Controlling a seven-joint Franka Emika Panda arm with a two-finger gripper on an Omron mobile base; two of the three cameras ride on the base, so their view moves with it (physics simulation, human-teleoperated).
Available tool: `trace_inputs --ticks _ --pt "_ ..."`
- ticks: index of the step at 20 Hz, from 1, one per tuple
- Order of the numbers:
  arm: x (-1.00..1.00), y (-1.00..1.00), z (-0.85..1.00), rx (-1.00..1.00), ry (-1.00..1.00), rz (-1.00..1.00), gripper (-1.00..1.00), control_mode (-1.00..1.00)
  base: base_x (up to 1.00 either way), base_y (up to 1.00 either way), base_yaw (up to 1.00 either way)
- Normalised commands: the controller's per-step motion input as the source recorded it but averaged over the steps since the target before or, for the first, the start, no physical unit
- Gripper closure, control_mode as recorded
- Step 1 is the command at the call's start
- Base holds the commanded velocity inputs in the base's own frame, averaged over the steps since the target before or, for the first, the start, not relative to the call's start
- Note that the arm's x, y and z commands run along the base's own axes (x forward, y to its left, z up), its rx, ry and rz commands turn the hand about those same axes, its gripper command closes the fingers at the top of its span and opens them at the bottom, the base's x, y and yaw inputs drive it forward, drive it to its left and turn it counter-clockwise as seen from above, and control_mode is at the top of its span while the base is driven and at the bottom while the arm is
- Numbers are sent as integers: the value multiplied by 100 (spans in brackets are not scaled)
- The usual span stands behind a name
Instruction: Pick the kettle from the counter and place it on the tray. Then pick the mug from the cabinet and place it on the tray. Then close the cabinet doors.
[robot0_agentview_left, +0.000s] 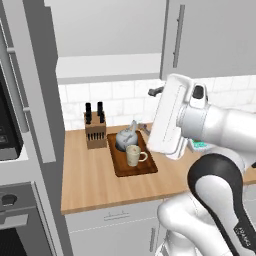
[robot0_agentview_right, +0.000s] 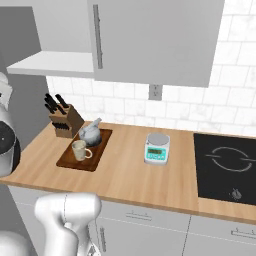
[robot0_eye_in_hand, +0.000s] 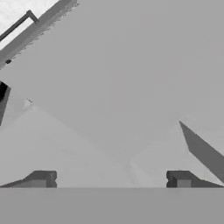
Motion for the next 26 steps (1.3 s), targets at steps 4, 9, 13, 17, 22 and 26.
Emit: trace_inputs --ticks 4,9,13,17,22,26 --pt "-65 59 13 -23 -16 16 -100 -100 0 0 0" --pt "-60 58 11 -25 -18 1 -100 -100 0 0 0" --pt "-55 67 19 -26 -27 0 -100 -100 0 0 0" --pt "-56 54 24 -18 -12 0 -100 -100 0 0 0" --pt "-46 69 8 -23 -11 0 -100 -100 0 0 0" --pt "-18 65 5 -22 -1 0 -100 -100 0 0 0"
